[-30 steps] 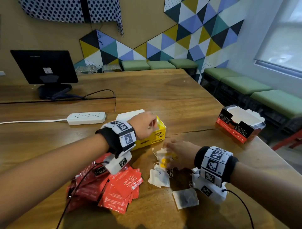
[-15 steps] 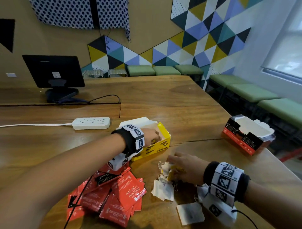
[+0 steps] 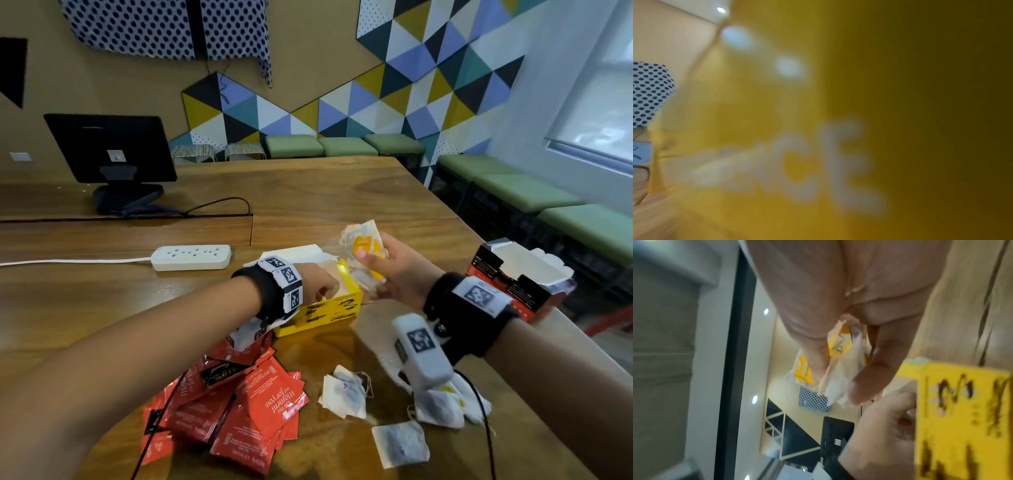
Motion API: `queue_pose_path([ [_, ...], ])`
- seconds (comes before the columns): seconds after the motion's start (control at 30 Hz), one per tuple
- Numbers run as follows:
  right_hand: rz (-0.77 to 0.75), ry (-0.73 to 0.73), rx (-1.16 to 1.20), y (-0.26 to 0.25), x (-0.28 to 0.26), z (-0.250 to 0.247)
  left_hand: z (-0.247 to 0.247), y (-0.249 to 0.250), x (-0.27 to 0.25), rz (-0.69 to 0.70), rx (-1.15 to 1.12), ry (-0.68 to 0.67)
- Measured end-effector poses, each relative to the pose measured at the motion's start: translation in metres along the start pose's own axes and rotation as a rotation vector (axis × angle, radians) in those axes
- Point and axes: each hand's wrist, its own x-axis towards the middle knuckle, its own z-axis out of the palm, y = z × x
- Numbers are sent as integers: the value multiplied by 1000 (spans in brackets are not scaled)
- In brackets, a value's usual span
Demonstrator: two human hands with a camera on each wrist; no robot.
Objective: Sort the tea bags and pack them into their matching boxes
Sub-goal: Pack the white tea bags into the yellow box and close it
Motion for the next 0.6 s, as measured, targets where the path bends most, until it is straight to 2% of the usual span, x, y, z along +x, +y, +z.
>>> queue_pose_path([
  [0.1, 56, 60, 204, 1, 18, 14, -2, 0, -8, -31, -87, 41],
  [0.2, 126, 91, 230, 8, 30, 24, -4, 1, -15, -54, -88, 36],
  [0.37, 188, 161, -78, 17, 35, 30, -1, 7, -31, -105, -115, -5],
  [0.47, 205, 187, -242, 15, 38, 34, 5, 4, -43, -61, -81, -6],
  [0.53, 212, 202, -424, 13, 41, 36, 10, 0, -52, -28, -9, -18],
  [0.6, 169, 209, -716, 9, 41, 38, 14, -4, -57, -23, 35, -19],
])
